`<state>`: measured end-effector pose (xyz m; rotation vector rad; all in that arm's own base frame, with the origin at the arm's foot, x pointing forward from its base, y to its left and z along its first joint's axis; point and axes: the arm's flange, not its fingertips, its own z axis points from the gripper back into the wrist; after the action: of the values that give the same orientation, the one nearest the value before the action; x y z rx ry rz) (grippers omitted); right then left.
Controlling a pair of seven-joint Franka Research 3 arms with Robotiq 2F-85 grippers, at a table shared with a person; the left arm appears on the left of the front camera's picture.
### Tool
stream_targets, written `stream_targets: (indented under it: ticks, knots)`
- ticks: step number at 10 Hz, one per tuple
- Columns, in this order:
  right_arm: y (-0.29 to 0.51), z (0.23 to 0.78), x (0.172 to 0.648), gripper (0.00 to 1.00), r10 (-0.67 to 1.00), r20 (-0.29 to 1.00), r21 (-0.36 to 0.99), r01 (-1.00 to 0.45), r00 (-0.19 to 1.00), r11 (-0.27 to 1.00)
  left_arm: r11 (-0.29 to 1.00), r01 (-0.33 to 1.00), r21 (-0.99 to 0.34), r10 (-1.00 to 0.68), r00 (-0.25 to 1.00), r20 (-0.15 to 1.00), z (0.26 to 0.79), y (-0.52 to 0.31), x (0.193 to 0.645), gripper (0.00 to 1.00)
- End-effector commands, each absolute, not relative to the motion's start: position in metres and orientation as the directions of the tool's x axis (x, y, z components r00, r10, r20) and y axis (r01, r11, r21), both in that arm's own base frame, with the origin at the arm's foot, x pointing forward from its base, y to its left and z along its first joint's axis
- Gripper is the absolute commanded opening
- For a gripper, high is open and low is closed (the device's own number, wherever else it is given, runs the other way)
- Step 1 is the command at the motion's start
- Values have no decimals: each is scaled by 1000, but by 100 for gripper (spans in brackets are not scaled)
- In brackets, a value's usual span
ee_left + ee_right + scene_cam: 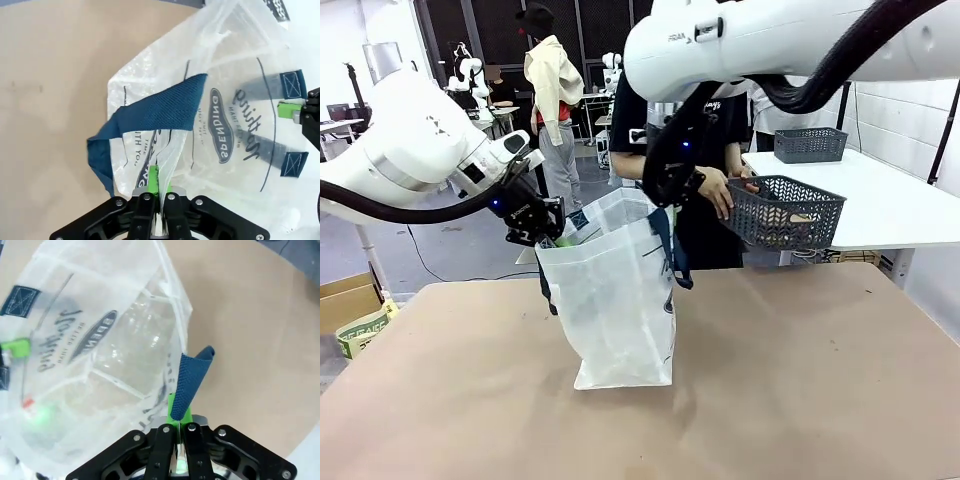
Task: Transfer purchased items from the store into the shopping bag.
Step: Open the Reusable shopping bag in the center of the table.
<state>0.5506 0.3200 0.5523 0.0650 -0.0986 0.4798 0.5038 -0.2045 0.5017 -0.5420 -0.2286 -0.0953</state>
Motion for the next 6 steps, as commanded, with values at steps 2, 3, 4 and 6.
stream_targets:
  ticks: [2,3,4,6]
  knots:
    - [286,538,538,0,588,182,38,-603,788,797,910,36,-414,77,964,255,505,-201,491,0]
    - [277,535,541,0,631,219,31,-652,744,758,925,9,-380,98,960,262,503,-200,490,0]
    - [270,530,547,0,648,251,28,-675,719,737,946,-3,-324,104,950,296,502,-199,488,0]
    - [261,531,552,0,686,262,-3,-711,678,704,964,-12,-265,99,942,319,502,-197,487,0]
